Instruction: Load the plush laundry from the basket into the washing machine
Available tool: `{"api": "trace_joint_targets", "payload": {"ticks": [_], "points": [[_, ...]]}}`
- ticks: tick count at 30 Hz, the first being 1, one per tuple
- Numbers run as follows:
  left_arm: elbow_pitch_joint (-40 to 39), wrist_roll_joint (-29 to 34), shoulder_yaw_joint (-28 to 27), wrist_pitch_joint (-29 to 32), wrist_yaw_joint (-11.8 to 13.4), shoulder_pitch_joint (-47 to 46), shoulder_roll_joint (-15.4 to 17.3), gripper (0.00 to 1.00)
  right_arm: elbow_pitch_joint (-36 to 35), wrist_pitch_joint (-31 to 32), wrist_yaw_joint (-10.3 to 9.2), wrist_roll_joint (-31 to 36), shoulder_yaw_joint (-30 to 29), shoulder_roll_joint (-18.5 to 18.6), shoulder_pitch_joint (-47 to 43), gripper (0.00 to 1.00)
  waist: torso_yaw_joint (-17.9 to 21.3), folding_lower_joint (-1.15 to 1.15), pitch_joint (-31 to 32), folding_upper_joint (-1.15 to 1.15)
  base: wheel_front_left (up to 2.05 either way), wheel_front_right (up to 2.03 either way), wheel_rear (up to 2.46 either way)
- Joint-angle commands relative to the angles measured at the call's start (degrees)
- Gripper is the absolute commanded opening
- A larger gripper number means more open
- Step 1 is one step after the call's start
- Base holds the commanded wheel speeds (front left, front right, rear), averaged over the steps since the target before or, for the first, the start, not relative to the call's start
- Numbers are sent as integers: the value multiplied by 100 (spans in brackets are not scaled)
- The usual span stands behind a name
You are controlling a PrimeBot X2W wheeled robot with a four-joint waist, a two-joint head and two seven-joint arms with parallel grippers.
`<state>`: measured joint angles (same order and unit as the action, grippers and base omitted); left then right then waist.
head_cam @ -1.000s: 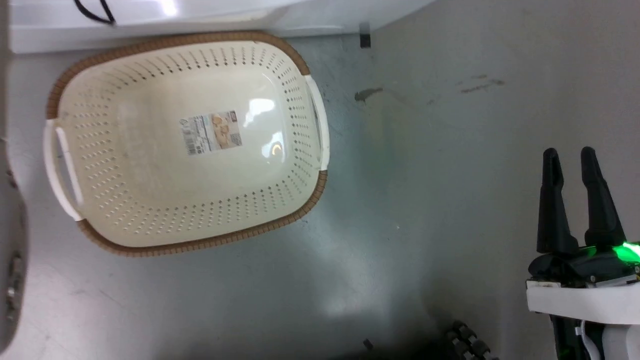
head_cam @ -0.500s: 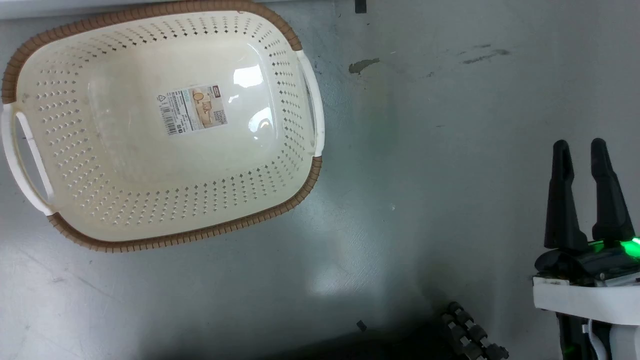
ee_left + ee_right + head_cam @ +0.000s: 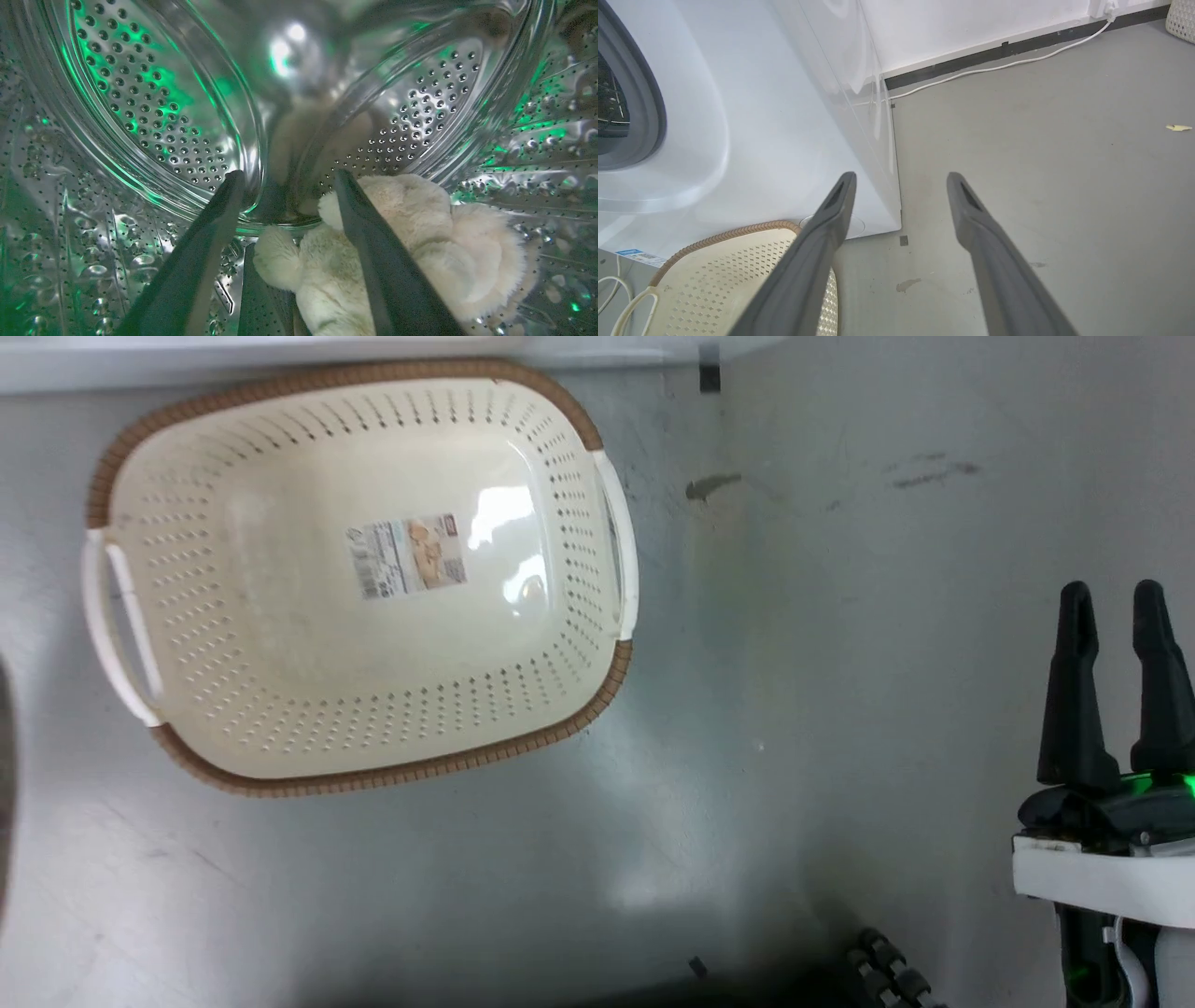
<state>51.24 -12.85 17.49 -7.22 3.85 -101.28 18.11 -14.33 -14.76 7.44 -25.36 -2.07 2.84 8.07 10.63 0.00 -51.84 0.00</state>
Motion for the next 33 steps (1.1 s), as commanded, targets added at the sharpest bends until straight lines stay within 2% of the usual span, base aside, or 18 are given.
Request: {"api": "trace_joint_targets", "payload": {"ticks": [1,10,21,33], "points": [[89,-43,4,-132,-31,241,-61,100,29,-24,5,62,-39,4,124,100,-93,0,211,0,0,0,0],[594,-320,21,-594,-188,1211,-400,100,193,-24,5,266,-203,4,50,100,-376,0,1014,0,0,0,0],[850,-533,60,-768,-285,2660,-830,100,458,-24,5,526,-339,4,-292,100,-693,0,2216,0,0,0,0],[-57,-797,-219,-776,-285,4457,-1052,100,867,-24,5,662,-358,4,-883,100,-951,0,3558,0,0,0,0]]}}
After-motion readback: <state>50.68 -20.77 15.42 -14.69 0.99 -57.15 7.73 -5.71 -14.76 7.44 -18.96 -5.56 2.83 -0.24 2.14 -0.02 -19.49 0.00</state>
